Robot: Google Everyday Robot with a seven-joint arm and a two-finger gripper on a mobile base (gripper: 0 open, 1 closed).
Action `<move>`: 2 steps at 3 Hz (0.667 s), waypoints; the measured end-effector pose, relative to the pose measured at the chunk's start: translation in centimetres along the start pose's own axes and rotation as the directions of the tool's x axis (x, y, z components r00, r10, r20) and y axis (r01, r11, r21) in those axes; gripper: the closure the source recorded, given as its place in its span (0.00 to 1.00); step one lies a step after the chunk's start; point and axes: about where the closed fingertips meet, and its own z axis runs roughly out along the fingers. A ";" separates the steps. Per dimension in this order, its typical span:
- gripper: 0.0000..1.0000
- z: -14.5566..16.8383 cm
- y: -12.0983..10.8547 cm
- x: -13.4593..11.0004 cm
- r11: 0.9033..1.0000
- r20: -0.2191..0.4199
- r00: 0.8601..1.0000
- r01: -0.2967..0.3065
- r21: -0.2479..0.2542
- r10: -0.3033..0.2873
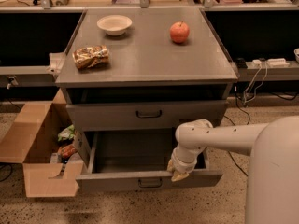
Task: Open middle drawer
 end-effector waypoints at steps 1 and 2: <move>1.00 0.2 0.4 -0.8 1.000 0.013 1.000 0.016 -0.008 -0.015; 0.82 0.2 0.4 -0.8 1.000 0.013 1.000 0.016 -0.008 -0.015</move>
Offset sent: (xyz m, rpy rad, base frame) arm -0.0064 0.0067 -0.0005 0.0127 0.0084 0.0158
